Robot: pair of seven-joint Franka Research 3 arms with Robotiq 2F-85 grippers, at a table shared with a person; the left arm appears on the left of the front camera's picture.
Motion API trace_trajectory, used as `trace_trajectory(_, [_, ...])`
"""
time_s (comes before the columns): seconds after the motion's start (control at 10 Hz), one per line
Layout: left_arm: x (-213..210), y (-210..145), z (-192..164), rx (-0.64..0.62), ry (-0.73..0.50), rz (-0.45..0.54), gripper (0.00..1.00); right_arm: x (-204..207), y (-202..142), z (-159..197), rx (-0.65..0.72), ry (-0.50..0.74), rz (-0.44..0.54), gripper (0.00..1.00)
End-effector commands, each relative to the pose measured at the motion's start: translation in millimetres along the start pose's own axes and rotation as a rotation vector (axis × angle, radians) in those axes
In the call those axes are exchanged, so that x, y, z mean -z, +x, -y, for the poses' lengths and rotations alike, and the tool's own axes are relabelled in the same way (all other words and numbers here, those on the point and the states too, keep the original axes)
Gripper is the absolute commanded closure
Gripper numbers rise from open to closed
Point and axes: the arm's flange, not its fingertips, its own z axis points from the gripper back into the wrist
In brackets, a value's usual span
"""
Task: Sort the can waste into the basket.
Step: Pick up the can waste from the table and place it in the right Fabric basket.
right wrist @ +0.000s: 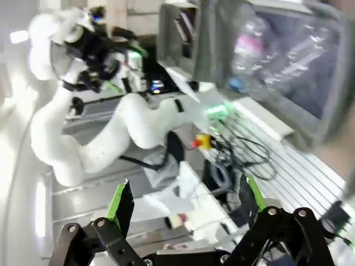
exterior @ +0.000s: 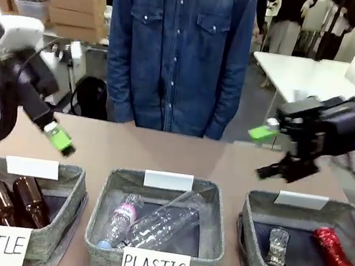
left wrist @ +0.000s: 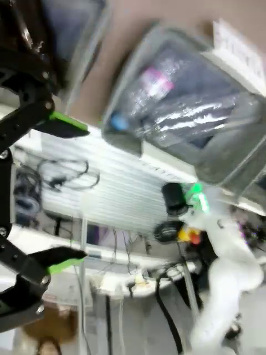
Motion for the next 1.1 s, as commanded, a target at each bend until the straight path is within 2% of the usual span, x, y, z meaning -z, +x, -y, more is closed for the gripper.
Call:
trace_trajectory(0.0, [-6, -32, -5, -0.298, -0.206, 0.255, 0.0, -3, 22, -26, 0.164, 0.214, 0.042, 0.0])
trace_trajectory(0.1, [-13, -45, -9, -0.294, -0.203, 0.344, 0.0, -11, 27, -26, 0.211, 0.275, 0.055, 0.0])
trace_trajectory(0.2, [-26, -59, -5, -0.11, -0.166, 0.537, 0.0, -23, 31, -17, 0.25, 0.325, 0.045, 0.0])
trace_trajectory(0.3, [-38, -69, 3, 0.051, -0.129, 0.668, 0.0, -37, 31, -6, 0.273, 0.332, 0.077, 0.0])
trace_trajectory(0.4, [-48, -80, 8, 0.087, -0.034, 0.757, 0.0, -56, 29, 5, 0.287, 0.321, 0.131, 0.0])
trace_trajectory(0.5, [-56, -53, -18, -0.181, -0.21, 0.472, 0.0, -80, 24, 16, 0.298, 0.325, 0.19, 0.0])
trace_trajectory(0.6, [-56, -53, -18, -0.181, -0.21, 0.472, 0.0, -97, 17, 28, 0.286, 0.292, 0.217, 0.0])
trace_trajectory(0.7, [-56, -53, -18, -0.181, -0.21, 0.472, 0.0, -66, 32, 12, 0.279, 0.328, 0.142, 0.0])
trace_trajectory(1.0, [-56, -53, -18, -0.181, -0.21, 0.472, 0.0, -66, 32, 12, 0.279, 0.328, 0.142, 0.0])
